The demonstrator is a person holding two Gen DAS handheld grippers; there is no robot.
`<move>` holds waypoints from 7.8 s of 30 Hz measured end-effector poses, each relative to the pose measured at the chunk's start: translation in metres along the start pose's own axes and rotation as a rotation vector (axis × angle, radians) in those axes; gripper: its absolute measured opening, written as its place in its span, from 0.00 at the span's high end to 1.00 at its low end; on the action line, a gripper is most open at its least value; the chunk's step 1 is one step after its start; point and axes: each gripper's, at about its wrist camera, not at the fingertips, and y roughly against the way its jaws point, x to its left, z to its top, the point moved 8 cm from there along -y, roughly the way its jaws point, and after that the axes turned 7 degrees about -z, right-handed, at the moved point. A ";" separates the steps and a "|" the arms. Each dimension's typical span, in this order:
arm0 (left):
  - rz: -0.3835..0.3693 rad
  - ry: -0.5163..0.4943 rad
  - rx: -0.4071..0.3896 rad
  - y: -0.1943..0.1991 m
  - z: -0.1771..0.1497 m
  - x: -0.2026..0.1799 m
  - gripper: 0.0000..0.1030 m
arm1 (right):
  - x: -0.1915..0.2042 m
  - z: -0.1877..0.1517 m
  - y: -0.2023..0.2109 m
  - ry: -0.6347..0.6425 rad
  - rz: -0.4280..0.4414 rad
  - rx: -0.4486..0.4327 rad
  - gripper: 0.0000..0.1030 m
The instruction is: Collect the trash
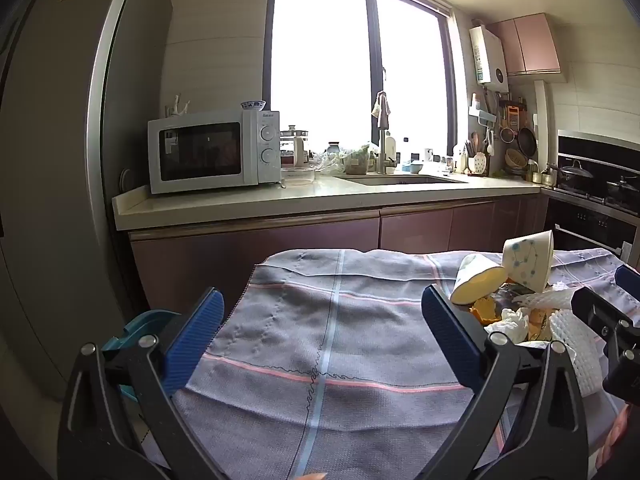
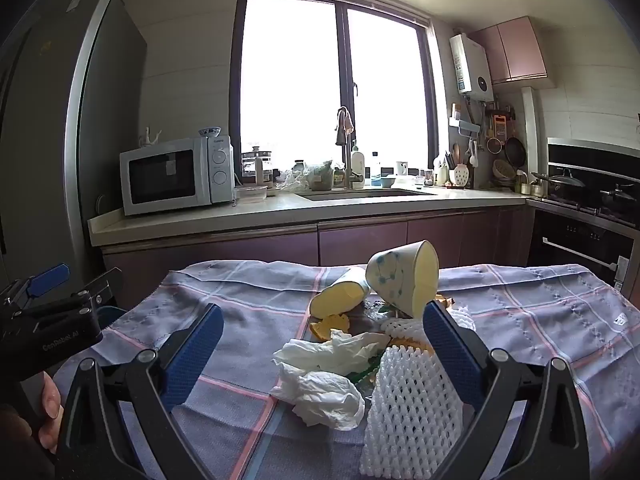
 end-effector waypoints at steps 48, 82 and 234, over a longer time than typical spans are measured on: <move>0.034 0.000 -0.054 0.013 0.007 0.002 0.05 | -0.002 0.001 0.001 -0.013 -0.006 -0.018 0.06; 0.035 -0.006 -0.064 0.015 0.006 -0.004 0.05 | -0.004 -0.001 -0.001 -0.022 -0.004 -0.020 0.06; 0.050 0.324 0.538 -0.114 -0.113 0.301 0.92 | 0.393 -0.059 -0.199 0.171 0.737 0.727 0.83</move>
